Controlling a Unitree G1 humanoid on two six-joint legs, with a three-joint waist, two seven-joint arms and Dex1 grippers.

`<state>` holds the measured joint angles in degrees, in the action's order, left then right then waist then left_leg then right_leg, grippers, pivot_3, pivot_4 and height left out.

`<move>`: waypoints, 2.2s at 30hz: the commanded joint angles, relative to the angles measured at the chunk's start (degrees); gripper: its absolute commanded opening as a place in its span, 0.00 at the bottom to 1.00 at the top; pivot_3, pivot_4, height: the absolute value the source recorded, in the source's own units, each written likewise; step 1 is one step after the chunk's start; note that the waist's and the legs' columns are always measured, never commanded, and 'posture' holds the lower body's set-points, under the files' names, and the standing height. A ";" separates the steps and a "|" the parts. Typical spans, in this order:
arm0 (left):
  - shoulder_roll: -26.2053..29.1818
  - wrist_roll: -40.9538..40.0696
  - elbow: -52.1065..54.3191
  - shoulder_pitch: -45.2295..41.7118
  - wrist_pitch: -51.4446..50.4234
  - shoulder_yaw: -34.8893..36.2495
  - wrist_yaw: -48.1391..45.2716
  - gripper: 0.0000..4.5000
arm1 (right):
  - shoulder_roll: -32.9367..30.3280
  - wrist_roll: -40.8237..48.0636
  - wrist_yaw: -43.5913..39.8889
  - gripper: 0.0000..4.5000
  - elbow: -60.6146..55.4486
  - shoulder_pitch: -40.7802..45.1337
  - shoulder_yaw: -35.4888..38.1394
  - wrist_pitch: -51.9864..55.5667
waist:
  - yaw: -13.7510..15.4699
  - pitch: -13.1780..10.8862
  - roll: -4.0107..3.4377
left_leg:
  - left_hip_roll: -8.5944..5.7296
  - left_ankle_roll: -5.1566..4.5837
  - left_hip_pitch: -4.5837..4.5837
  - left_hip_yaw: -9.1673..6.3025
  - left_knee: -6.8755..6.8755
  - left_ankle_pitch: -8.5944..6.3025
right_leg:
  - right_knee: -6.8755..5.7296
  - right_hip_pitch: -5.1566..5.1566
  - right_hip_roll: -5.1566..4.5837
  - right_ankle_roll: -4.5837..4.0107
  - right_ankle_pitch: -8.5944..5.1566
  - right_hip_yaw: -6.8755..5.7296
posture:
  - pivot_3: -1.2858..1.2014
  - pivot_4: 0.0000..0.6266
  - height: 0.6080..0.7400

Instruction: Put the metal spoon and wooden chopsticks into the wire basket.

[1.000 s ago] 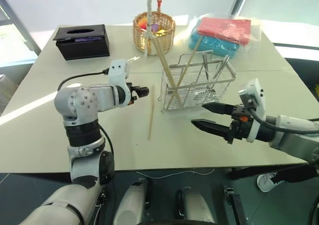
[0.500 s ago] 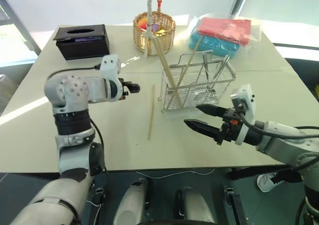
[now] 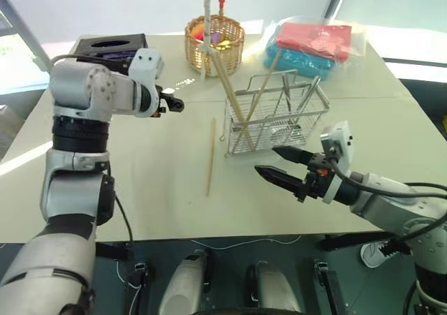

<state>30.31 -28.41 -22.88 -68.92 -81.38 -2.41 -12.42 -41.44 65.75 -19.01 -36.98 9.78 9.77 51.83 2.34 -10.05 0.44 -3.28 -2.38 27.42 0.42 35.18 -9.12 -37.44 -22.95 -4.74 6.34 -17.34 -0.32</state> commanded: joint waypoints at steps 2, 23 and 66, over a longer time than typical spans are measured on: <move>-2.77 1.48 -6.93 -6.34 1.51 0.77 -4.48 0.85 | 0.64 -0.33 -0.24 0.97 -2.19 0.34 0.48 -1.59 | 0.00 0.00 0.00 | -0.01 -0.02 0.02 0.01 0.00 -0.01 | 0.09 0.03 -0.03 0.01 0.01 0.00 | 0.52 0.24 1.00; -9.49 -3.94 -1.74 -0.27 -11.12 1.53 -4.08 0.85 | 1.98 -0.22 1.06 0.97 -2.79 -0.03 -0.03 -1.57 | -0.17 -0.01 0.01 | 0.00 -0.04 0.03 0.01 0.07 0.01 | -0.07 0.19 -0.01 0.03 0.02 0.00 | 0.52 0.24 1.00; -9.54 -6.38 -2.64 -0.17 -11.12 -19.20 -3.64 0.85 | 9.31 -2.18 7.78 0.97 -6.82 -3.93 -3.17 -4.46 | -0.21 0.02 -0.03 | 0.00 -0.03 -0.01 0.01 0.08 0.02 | -0.09 0.21 0.00 0.02 0.01 0.00 | 0.52 0.24 1.00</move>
<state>20.39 -34.39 -26.66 -68.98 -92.05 -20.81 -15.36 -32.56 63.46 -11.22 -41.28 5.66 6.53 48.76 2.12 -10.03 0.41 -3.28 -2.40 27.41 0.43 35.26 -9.10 -37.53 -22.73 -4.74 6.37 -17.33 -0.32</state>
